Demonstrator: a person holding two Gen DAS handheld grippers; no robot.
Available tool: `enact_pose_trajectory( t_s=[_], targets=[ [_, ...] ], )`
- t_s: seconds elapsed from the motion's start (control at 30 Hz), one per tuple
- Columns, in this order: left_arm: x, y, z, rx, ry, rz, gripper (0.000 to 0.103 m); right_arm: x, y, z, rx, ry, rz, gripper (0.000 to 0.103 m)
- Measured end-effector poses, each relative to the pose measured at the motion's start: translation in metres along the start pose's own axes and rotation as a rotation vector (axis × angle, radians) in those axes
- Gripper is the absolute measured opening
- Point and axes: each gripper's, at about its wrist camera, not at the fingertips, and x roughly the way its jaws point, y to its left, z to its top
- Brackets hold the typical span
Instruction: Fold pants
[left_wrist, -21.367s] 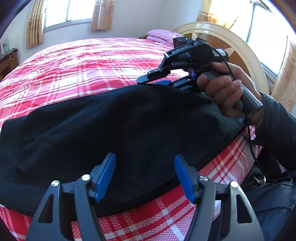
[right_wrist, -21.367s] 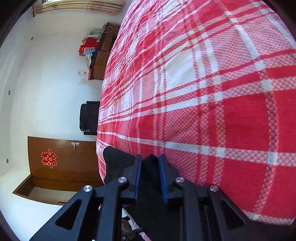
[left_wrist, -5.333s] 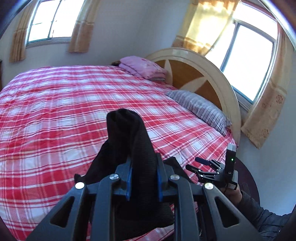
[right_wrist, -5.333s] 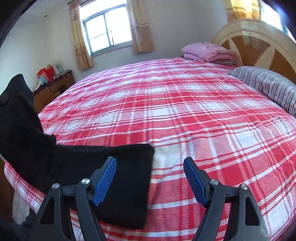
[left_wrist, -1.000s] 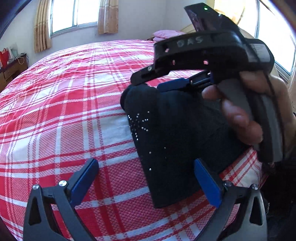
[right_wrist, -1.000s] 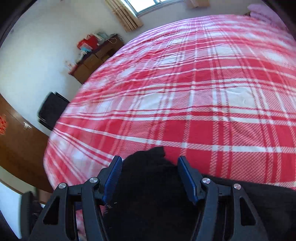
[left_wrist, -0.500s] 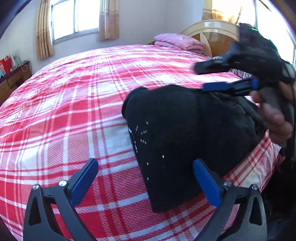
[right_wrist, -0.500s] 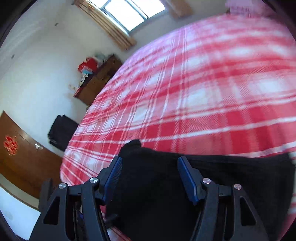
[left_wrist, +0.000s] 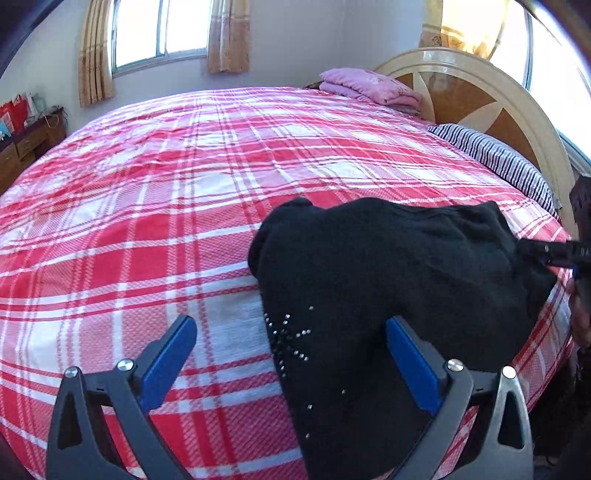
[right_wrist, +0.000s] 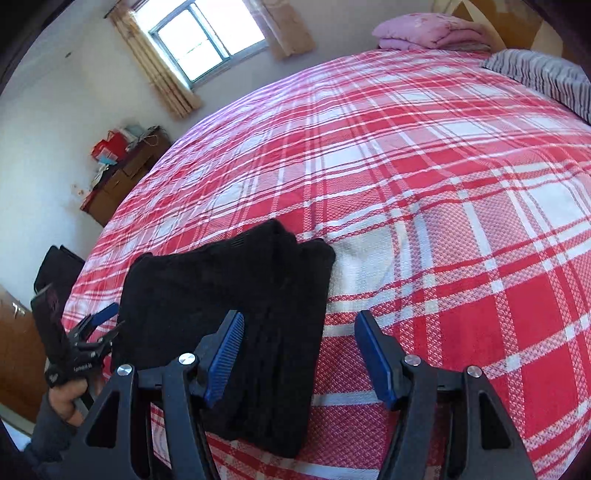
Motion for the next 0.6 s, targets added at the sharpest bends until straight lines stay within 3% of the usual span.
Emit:
enact_pose_trajectory(
  t_s=[0.27, 0.47, 0.6],
  targets=[
    [0.004, -0.003, 0.000, -0.031, 0.016, -0.055, 0.103, 0.008, 0.012, -0.005, -0.062, 0.021, -0.004, 0.064],
    [0.011, -0.005, 0.007, -0.012, 0.019, -0.084, 0.103, 0.021, 0.015, 0.002, -0.016, 0.040, 0.015, 0.063],
    [0.012, -0.001, 0.009, -0.027, 0.024, -0.122, 0.103, 0.022, 0.014, 0.002, 0.003, 0.039, 0.019, 0.052]
  ],
)
